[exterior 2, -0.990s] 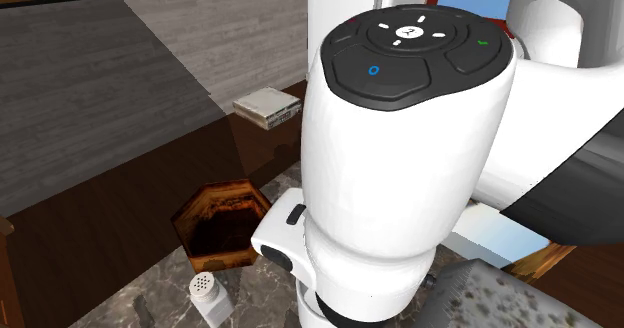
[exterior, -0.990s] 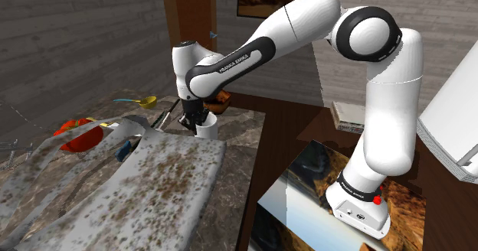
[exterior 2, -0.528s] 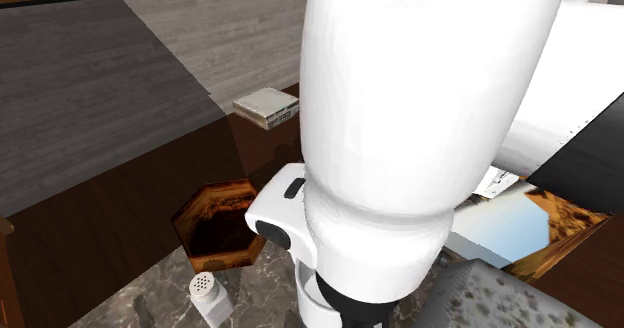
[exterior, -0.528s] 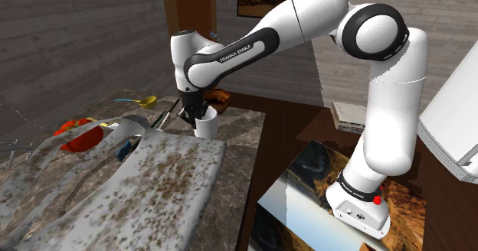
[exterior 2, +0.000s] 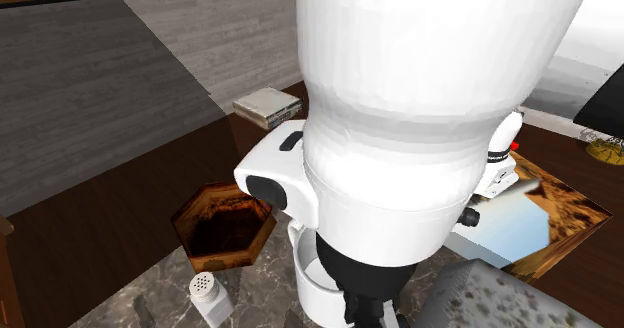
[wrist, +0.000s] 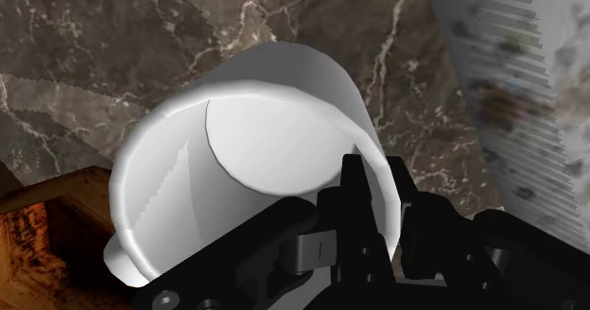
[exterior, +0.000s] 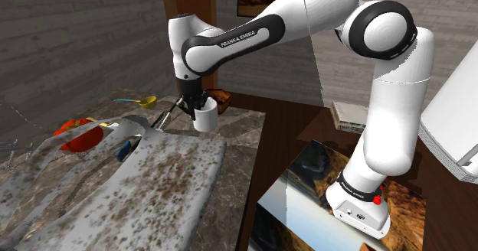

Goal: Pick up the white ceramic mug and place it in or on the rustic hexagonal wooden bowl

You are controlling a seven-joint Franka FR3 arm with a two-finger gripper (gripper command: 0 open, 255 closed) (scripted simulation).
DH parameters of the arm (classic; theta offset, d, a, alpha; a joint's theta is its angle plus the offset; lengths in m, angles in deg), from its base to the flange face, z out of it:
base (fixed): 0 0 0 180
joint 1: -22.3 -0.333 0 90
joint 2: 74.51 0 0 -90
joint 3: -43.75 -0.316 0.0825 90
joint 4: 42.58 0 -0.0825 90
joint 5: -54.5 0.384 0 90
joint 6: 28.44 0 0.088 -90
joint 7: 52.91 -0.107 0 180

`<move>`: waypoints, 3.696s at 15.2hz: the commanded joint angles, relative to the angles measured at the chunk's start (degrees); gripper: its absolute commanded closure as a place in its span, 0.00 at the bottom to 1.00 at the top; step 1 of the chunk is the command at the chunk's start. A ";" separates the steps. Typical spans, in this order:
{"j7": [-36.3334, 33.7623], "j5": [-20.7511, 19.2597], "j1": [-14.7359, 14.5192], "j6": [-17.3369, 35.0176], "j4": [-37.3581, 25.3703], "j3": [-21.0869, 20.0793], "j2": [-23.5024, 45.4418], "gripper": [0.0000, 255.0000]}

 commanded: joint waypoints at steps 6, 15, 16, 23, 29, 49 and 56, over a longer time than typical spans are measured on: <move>0.31 0.50 -0.02 -4.92 -3.91 -0.20 -1.08 1.00; 0.59 0.86 -0.17 -11.58 -9.91 -0.38 -1.80 1.00; 0.60 0.87 -0.20 -12.35 -10.66 -0.40 -1.81 1.00; 6.22 0.38 2.90 -15.81 -17.32 1.71 1.36 1.00; 12.53 -0.57 6.19 -19.95 -27.62 3.95 7.48 1.00; 17.68 -1.41 9.86 -13.00 -27.13 5.81 13.91 1.00; 17.60 -1.45 9.99 -11.14 -25.29 5.85 13.95 1.00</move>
